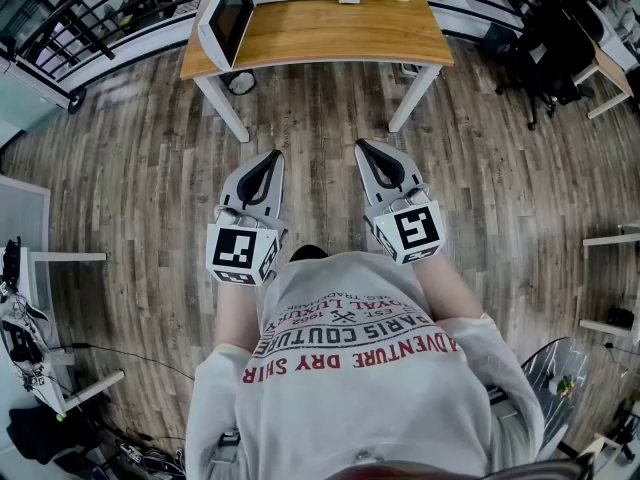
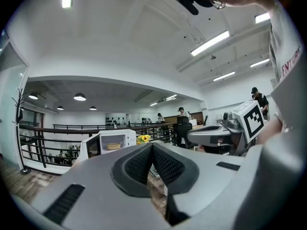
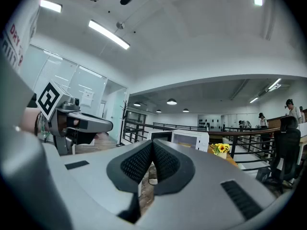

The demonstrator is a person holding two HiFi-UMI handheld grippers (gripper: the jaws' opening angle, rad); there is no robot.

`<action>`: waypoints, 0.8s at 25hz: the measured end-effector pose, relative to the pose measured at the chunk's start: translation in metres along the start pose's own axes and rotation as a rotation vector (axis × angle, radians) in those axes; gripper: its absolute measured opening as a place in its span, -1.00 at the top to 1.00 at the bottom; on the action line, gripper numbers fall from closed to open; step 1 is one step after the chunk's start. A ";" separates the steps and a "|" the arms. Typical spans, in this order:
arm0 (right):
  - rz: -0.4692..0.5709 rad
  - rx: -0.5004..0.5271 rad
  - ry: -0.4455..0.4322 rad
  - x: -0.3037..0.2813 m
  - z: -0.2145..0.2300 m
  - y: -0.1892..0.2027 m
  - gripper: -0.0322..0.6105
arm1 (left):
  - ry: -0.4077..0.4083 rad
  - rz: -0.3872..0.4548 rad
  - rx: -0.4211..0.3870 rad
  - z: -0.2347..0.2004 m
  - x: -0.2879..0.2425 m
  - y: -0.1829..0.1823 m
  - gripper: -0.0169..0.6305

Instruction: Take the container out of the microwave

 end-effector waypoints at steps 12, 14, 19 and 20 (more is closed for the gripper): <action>-0.005 -0.024 0.014 0.000 0.008 0.005 0.81 | 0.016 0.010 0.020 0.001 -0.010 0.002 0.91; 0.002 -0.035 0.020 0.000 0.012 0.006 0.81 | 0.023 0.013 0.022 0.001 -0.014 0.002 0.91; 0.010 -0.071 0.051 0.002 0.028 0.008 0.80 | 0.043 -0.002 0.027 0.005 -0.025 0.006 0.91; 0.007 -0.083 0.055 0.001 0.032 0.007 0.78 | 0.044 -0.008 0.030 0.006 -0.028 0.007 0.91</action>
Point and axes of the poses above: the fingertips, and each gripper's own axes: x backward along the fingers, z to its right, y out of its underside, the point moved 7 cm from there along x, backward along the fingers, and after that the axes turned 13 degrees about -x, right-handed, at the moved point
